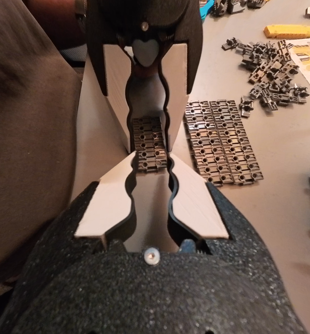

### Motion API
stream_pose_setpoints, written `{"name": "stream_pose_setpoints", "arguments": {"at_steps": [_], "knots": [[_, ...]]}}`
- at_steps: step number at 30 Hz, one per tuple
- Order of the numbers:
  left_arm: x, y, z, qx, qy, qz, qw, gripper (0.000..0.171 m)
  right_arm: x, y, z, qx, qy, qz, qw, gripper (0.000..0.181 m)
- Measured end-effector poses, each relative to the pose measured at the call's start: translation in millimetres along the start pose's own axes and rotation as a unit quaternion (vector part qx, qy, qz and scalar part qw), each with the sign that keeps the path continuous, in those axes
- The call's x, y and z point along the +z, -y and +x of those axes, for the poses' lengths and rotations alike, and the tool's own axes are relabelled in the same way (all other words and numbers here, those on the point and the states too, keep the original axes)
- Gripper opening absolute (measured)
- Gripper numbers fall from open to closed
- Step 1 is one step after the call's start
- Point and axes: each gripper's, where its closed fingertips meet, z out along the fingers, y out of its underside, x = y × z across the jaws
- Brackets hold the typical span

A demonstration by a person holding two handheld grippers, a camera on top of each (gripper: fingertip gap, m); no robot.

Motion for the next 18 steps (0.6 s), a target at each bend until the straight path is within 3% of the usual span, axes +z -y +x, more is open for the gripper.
{"name": "stream_pose_setpoints", "arguments": {"at_steps": [3,18], "knots": [[0.7,-0.7,0.9,0.000,-0.004,-0.003,1.000,0.038,0.6,-2.5,3.6,0.006,-0.003,-0.005,1.000,0.001],[1.5,-1.7,0.2,-0.009,-0.010,-0.007,1.000,0.038,1.3,-5.7,-2.3,-0.003,0.000,-0.029,1.000,0.000]]}}
